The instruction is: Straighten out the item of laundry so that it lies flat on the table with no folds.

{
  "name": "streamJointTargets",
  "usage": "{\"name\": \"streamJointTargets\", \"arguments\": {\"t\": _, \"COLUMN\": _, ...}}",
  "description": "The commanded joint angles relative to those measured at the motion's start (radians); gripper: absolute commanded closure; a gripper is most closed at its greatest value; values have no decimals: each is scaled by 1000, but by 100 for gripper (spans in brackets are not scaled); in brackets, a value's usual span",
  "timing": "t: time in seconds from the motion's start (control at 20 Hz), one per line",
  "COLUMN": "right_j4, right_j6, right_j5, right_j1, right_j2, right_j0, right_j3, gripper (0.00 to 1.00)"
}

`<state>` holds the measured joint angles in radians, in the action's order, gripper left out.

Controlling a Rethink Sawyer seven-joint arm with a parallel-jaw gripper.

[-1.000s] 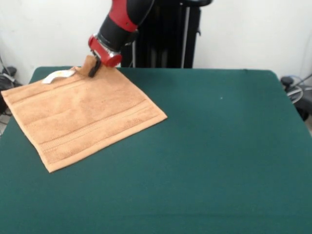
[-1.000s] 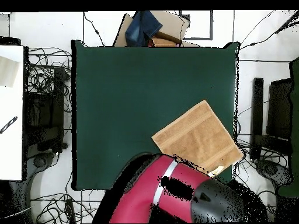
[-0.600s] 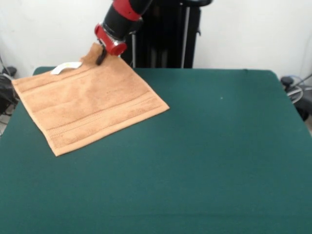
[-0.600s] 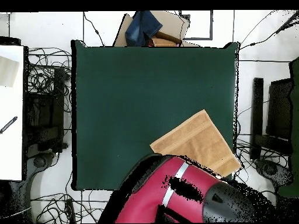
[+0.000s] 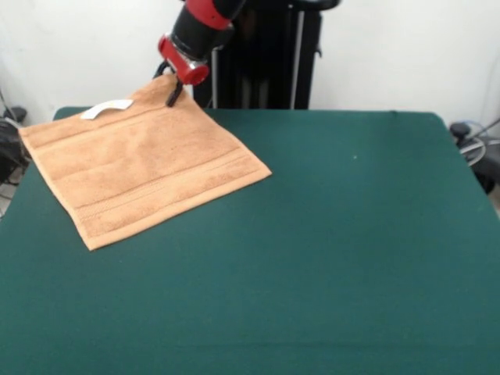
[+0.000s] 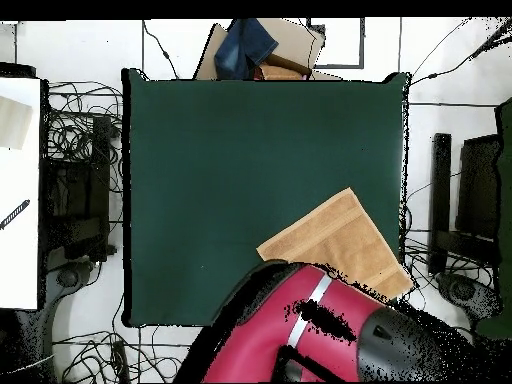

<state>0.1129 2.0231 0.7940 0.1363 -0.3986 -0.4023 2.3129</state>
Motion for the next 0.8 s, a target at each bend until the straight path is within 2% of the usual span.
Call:
{"name": "streamJointTargets", "arguments": {"t": 0.05, "right_j4": -3, "right_j6": 264, "right_j5": 3, "right_j1": -31, "right_j2": 144, "right_j0": -9, "right_j3": -73, "gripper": 0}}
{"name": "streamJointTargets", "arguments": {"t": 0.35, "right_j4": -32, "right_j6": 217, "right_j5": -80, "right_j1": 40, "right_j2": 147, "right_j0": -32, "right_j3": -61, "gripper": 0}}
{"name": "streamJointTargets", "arguments": {"t": 0.8, "right_j4": -1, "right_j6": 146, "right_j5": -258, "right_j1": 188, "right_j2": 130, "right_j0": 3, "right_j3": 14, "gripper": 0}}
